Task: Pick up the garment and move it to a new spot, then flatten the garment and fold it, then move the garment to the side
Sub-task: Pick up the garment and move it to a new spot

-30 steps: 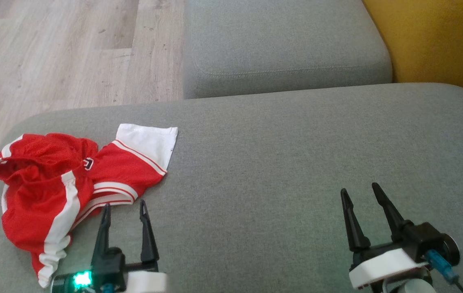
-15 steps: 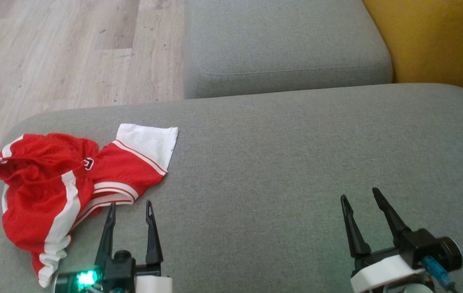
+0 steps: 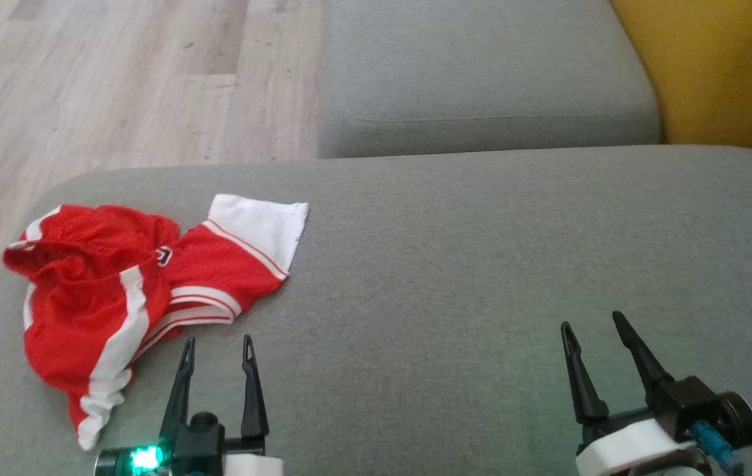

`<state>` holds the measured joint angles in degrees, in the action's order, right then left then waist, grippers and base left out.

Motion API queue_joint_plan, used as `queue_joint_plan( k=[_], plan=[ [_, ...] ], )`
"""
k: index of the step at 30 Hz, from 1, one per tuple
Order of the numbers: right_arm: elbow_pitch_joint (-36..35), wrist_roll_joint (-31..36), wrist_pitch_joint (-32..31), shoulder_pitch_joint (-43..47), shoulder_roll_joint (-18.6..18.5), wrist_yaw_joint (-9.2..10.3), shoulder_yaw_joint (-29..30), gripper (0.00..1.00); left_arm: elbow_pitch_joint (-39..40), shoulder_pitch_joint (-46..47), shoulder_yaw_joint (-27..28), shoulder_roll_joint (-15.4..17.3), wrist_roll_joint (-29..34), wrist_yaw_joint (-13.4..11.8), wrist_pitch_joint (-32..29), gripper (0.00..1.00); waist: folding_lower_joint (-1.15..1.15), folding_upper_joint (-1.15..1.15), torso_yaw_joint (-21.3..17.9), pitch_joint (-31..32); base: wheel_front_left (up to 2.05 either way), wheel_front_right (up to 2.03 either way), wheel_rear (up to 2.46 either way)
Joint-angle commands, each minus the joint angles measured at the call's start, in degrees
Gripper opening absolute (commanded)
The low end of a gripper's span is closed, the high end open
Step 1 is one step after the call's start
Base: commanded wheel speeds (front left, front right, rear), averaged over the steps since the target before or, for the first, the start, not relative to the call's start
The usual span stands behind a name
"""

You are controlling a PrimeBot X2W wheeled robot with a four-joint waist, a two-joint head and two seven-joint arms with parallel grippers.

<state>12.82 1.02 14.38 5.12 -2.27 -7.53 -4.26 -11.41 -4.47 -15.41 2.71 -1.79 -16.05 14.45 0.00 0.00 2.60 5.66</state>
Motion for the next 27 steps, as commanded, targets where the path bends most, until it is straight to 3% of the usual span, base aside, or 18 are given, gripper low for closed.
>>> queue_joint_plan(
  k=[1, 16, 27],
  plan=[
    [-1.63, 0.18, 0.62, -1.81, -0.61, 0.04, -1.12, 1.00, 1.60, 2.54, 1.48, 0.17, 0.13, 0.24, 0.55, 1.00, 0.00, 0.00, 1.18, -0.22, 0.00, 0.00, 0.00],
    [-1.98, -0.15, 0.62, -2.42, -0.61, 0.04, -1.97, 1.00, 3.40, 2.28, 4.57, 0.23, -0.02, 1.15, 0.55, 1.00, 0.00, 0.00, 12.88, -1.46, 0.00, 0.00, 0.00],
    [-2.05, 0.37, 0.62, -2.24, -0.61, 0.04, -2.00, 1.00, 4.03, 1.72, 6.86, 0.21, 0.00, 1.17, 0.55, 1.00, 0.00, 0.00, 19.36, -1.93, 0.00, 0.00, 0.00]
  ],
)
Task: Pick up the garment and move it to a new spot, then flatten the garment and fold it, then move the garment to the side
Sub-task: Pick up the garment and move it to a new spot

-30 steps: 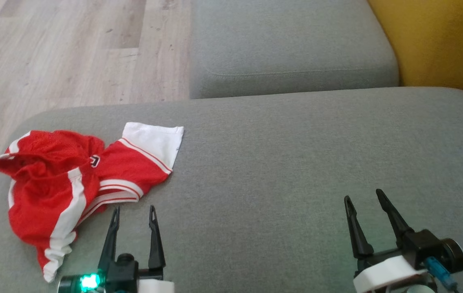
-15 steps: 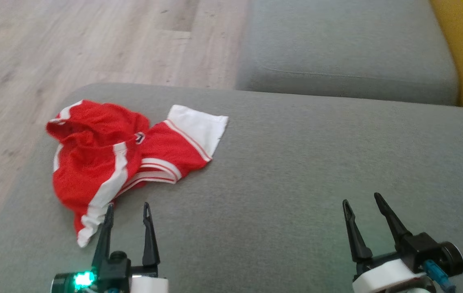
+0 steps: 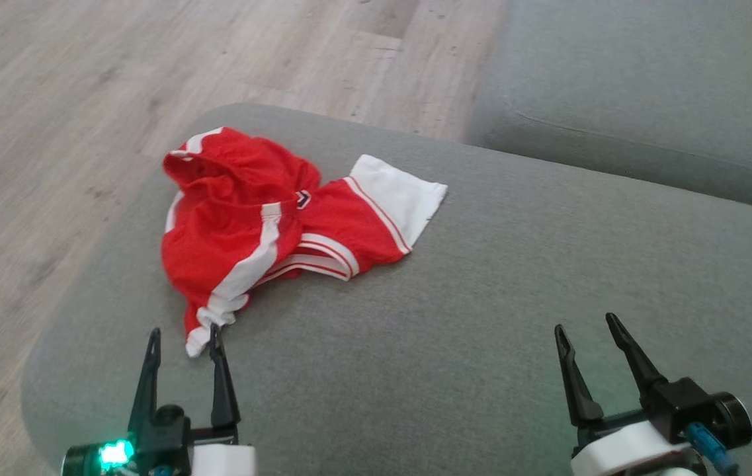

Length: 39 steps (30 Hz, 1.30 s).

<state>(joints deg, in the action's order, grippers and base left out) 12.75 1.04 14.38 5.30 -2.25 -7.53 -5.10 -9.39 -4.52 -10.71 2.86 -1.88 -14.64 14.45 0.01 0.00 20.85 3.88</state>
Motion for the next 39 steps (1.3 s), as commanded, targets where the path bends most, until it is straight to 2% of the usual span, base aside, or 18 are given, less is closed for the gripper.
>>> queue_joint_plan(
  k=[1, 11, 16, 21, 26, 33, 39],
  plan=[
    [-2.00, 0.45, 0.62, -2.40, -0.63, 0.04, -1.08, 1.00, 2.05, 1.72, 2.34, 0.06, 0.09, -0.22, 0.55, 1.00, -0.01, 0.00, 1.55, -0.24, 0.00, 0.00, 0.00],
    [-2.34, 3.07, 0.62, -2.44, -0.63, 0.04, -0.39, 1.00, 5.04, 4.17, 4.54, 0.97, 1.07, -0.73, 0.55, 1.00, -0.01, 0.00, 3.64, -3.02, 0.00, 0.00, 0.00],
    [-2.69, 6.97, 0.62, -2.91, -0.70, 0.04, 0.98, 1.00, 7.56, 10.29, 8.37, 2.03, -1.67, 1.70, 0.55, 1.00, -0.01, 0.00, 2.78, -7.72, 0.00, 0.00, 0.00],
    [-4.38, 9.07, 0.62, -5.99, -4.37, 0.04, 1.43, 1.00, 5.23, 22.21, 14.05, 3.53, -5.15, 5.85, 0.55, 1.00, -0.01, 0.00, 0.79, -14.90, 0.00, 0.00, 0.00],
    [-6.32, 9.50, 0.62, -9.34, -9.15, 0.04, 0.67, 1.00, -8.71, 36.87, 16.07, 7.21, -7.10, 9.97, 0.20, 1.00, -0.01, 0.00, -1.10, -21.22, 0.00, 0.00, 0.00],
    [-9.33, 9.21, 0.62, -12.44, -14.47, 0.04, 1.03, 1.00, -33.05, 57.07, 15.58, 10.61, -10.45, 13.29, -14.95, 1.00, -0.01, 0.00, -2.57, -28.65, 0.00, 0.00, 0.00],
    [-10.67, 9.05, 0.62, -13.68, -16.03, 0.04, 1.11, 1.00, -48.91, 63.70, 16.71, 11.63, -13.69, 15.53, -23.06, 1.00, -0.01, 0.00, -4.07, -32.51, 0.00, 0.00, 0.00]
  ],
)
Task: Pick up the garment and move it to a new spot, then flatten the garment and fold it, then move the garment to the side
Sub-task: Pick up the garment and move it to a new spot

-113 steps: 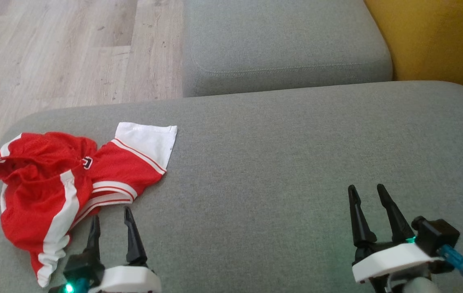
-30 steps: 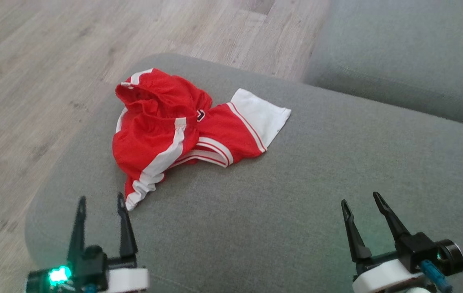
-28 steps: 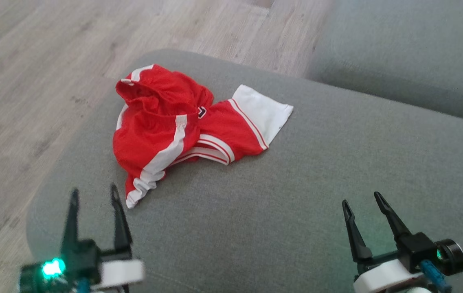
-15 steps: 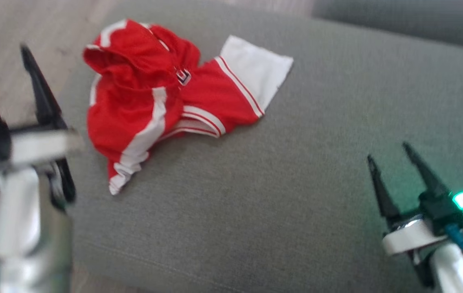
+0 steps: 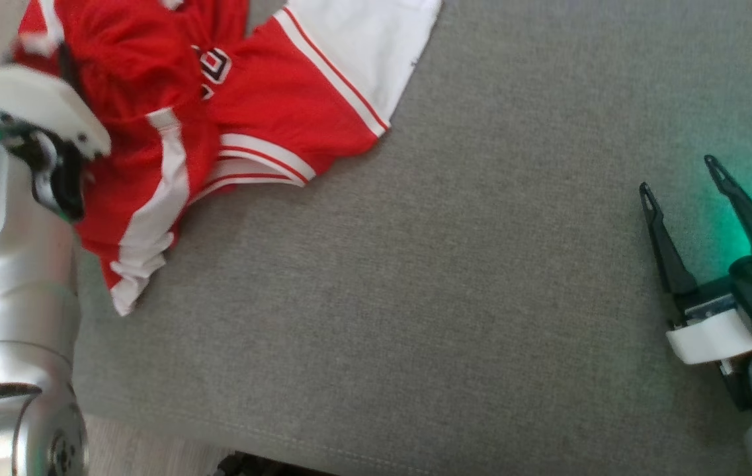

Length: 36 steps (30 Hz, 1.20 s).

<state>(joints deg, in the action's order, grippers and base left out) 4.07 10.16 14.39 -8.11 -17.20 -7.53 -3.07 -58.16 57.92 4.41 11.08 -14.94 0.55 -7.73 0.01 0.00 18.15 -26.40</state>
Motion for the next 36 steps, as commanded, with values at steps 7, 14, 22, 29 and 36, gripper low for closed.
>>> queue_joint_plan(
  k=[7, 14, 22, 29, 36],
  plan=[
    [-2.85, 0.09, 0.61, -1.17, -1.60, 0.04, -0.03, 1.00, -6.97, 4.58, 1.81, 3.20, -2.78, 3.66, 0.35, 0.00, -0.01, 0.00, -1.58, -5.00, 0.00, 0.00, 0.00],
    [-1.61, -0.18, 0.61, -2.30, 0.14, 0.04, -0.49, 1.00, -5.78, 7.79, -2.12, 5.85, -0.16, 6.04, 10.73, 0.00, -0.01, 0.00, -2.05, -2.22, 0.00, 0.00, 0.00],
    [0.82, -0.97, 0.61, -2.22, 5.87, 0.04, -2.38, 1.00, -0.81, 13.51, -8.82, 8.79, 3.03, 6.85, 15.56, 0.00, -0.01, 0.00, -6.10, 6.98, 0.00, 0.00, 0.00],
    [2.31, -1.78, 0.61, -0.34, 11.27, 0.04, -3.42, 1.00, 11.04, 16.68, -21.56, 9.56, 0.14, 6.91, 11.88, 0.00, -0.01, 0.00, -14.29, 15.72, 0.00, 0.00, 0.00],
    [3.12, -2.95, 0.61, 4.08, 13.78, 0.04, -5.25, 1.00, 21.88, 17.69, -30.75, 11.79, -6.90, 6.92, 5.80, 0.00, -0.01, 0.00, -26.50, 22.43, 0.00, 0.00, 0.00]
  ],
)
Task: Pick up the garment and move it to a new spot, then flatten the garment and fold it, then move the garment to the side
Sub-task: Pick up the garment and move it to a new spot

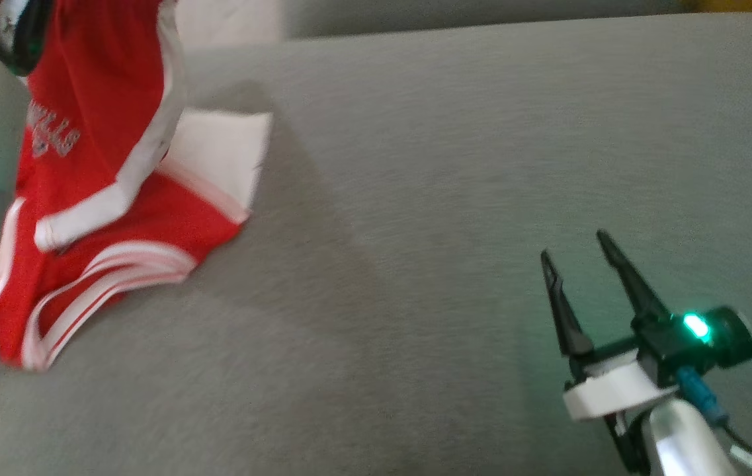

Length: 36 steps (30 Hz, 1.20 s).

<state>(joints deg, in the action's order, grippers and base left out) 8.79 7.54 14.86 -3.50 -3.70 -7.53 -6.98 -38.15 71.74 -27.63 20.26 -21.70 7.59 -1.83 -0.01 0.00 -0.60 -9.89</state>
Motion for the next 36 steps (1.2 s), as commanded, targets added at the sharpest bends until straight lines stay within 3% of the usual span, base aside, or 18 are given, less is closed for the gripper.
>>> queue_joint_plan(
  k=[1, 8, 13, 18, 23, 28, 29, 30, 33, 36],
  plan=[
    [-1.61, -0.47, 0.14, 0.09, 0.44, 0.04, -1.53, 1.00, 2.88, 3.91, 0.39, 2.78, -0.96, -0.11, -0.63, 0.00, 0.01, 0.00, -9.37, 6.53, 0.00, 0.00, 0.00],
    [-2.05, -3.15, 0.14, 2.52, 0.79, 0.04, -2.84, 1.00, 6.36, 2.93, -5.95, 2.28, -5.51, -0.11, -1.42, 0.00, 0.01, 0.00, -18.57, 8.13, 0.00, 0.00, 0.00],
    [-2.61, -5.29, 0.14, 2.65, 0.80, 0.04, -4.75, 1.00, 7.28, 0.17, -10.92, 0.45, -9.32, -0.10, 0.15, 0.00, 0.01, 0.00, -21.29, 7.34, 0.00, 0.00, 0.00],
    [-2.87, -6.15, 0.14, 2.76, 0.81, 0.04, -5.41, 1.00, 8.39, -8.86, -17.08, -1.33, -14.79, -0.10, 2.70, 0.00, 0.01, 0.00, -21.60, 6.11, 0.00, 0.00, 0.00],
    [-2.60, -6.35, 0.14, 3.15, 0.81, 0.04, -5.22, 1.00, 8.46, -19.44, -23.63, -2.56, -16.04, -0.10, 7.10, 0.00, 0.01, 0.00, -20.12, 5.41, 0.00, 0.00, 0.00],
    [-1.83, -6.71, 0.14, 3.82, 0.81, 0.04, -4.74, 1.00, 3.89, -33.78, -27.60, -7.42, -17.43, -0.69, 13.80, 0.00, 0.01, 0.00, -17.32, 5.36, 0.00, 0.00, 0.00],
    [-1.65, -6.69, 0.14, 4.02, 0.81, 0.04, -4.59, 1.00, 3.02, -36.04, -27.99, -8.45, -17.48, -0.94, 14.78, 0.42, 0.01, 0.00, -16.68, 5.61, 0.00, 0.00, 0.00],
    [-1.49, -6.84, 0.14, 4.24, 0.81, 0.04, -4.29, 1.00, 2.22, -38.07, -27.87, -9.41, -17.56, -1.65, 15.57, 1.00, 0.01, 0.00, -16.02, 5.90, 0.00, 0.00, 0.00],
    [-0.99, -7.12, 0.14, 5.06, 0.81, 0.04, -3.16, 1.00, 1.71, -43.08, -25.74, -11.69, -17.11, -4.17, 16.70, 1.00, 0.01, 0.00, -13.72, 7.26, 0.00, 0.00, 0.00],
    [-0.55, -7.36, 0.14, 6.04, 0.82, 0.04, -2.03, 1.00, 6.85, -48.72, -19.51, -12.54, -14.44, -7.31, 16.79, 1.00, 0.01, 0.00, -11.35, 8.77, 0.00, 0.00, 0.00]
  ],
)
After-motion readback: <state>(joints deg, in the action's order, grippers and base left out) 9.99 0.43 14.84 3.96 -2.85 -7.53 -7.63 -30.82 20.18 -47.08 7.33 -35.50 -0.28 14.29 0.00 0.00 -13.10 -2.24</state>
